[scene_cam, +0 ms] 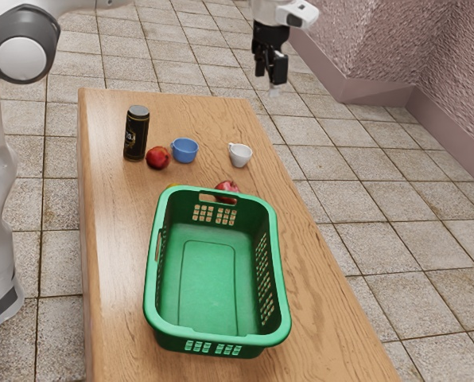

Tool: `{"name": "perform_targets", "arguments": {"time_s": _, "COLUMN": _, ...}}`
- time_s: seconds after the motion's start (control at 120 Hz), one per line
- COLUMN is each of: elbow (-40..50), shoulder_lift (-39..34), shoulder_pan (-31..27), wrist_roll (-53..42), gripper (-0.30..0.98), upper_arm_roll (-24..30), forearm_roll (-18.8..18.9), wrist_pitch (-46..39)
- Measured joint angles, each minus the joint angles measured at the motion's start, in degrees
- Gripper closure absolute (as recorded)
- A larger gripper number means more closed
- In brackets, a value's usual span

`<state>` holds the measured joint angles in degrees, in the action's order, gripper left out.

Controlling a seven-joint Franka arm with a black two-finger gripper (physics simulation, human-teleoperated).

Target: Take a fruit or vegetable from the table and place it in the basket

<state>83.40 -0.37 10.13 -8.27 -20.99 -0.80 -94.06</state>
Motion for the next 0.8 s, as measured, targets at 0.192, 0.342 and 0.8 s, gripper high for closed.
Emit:
{"name": "perform_targets", "arguments": {"time_s": 0.192, "elbow": -0.3, "shoulder_lift": 0.3, "shoulder_pan": -2.1, "wrist_roll": -0.3, "gripper": 0.0, "upper_arm_roll": 0.1, "forearm_roll": 0.0, "wrist_pitch": -0.1}}
{"name": "perform_targets", "arguments": {"time_s": 0.342, "elbow": -0.6, "shoulder_lift": 0.6, "shoulder_pan": -3.9, "wrist_roll": -0.5, "gripper": 0.0, "upper_arm_roll": 0.4, "forearm_roll": 0.4, "wrist_pitch": 0.8}}
{"name": "perform_targets", "arguments": {"time_s": 0.8, "elbow": 24.7, "shoulder_lift": -13.3, "shoulder_pan": 6.1, "wrist_roll": -1.0, "gripper": 0.0, "upper_arm_roll": 0.3, "forearm_roll": 5.0, "wrist_pitch": -9.1}}
